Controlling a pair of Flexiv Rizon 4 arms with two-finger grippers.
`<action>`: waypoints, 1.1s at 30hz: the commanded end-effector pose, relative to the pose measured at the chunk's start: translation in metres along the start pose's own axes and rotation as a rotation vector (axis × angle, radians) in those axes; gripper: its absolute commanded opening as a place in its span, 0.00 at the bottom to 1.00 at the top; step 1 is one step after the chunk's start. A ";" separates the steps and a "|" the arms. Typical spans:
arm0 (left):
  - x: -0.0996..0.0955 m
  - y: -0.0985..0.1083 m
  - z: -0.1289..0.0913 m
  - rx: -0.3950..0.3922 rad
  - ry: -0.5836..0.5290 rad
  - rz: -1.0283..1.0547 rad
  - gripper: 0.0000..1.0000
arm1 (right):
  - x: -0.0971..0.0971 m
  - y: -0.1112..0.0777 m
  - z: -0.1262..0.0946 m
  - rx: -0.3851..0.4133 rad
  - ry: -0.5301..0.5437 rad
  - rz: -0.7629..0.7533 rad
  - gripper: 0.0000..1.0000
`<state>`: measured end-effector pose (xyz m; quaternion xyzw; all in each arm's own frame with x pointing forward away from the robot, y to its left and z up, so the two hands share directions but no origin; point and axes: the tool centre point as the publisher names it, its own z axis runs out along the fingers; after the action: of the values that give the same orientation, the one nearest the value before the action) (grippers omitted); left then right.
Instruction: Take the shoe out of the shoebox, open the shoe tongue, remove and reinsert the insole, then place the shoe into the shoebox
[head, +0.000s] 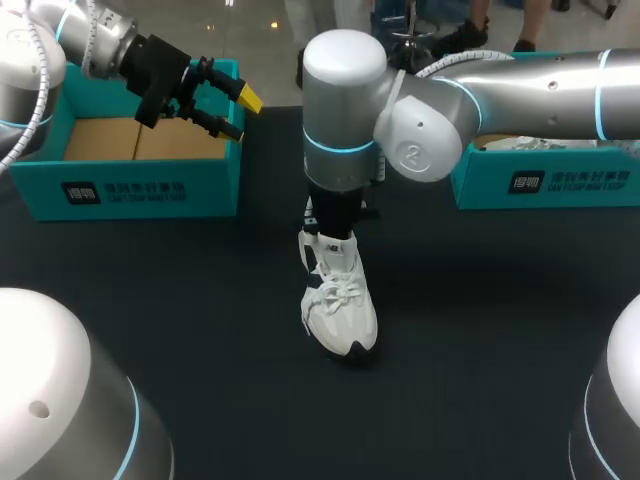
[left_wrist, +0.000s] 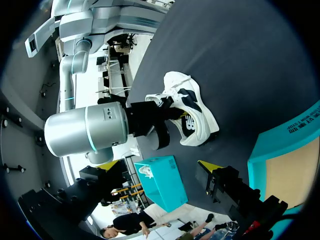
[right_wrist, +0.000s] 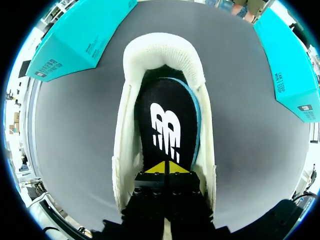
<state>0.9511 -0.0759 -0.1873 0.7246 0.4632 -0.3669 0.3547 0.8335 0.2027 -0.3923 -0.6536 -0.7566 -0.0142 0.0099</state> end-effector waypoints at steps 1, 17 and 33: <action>0.000 0.000 0.000 0.001 0.003 0.001 1.00 | 0.002 0.005 0.013 0.023 -0.003 -0.003 0.00; 0.000 0.000 0.000 0.001 0.003 0.001 1.00 | -0.010 0.016 -0.011 -0.064 -0.084 0.001 0.00; 0.000 0.000 0.000 0.001 0.003 0.001 1.00 | -0.005 0.040 0.014 -0.111 -0.120 -0.030 0.00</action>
<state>0.9511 -0.0759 -0.1873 0.7246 0.4633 -0.3669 0.3547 0.8681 0.1979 -0.3961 -0.6423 -0.7623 -0.0227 -0.0761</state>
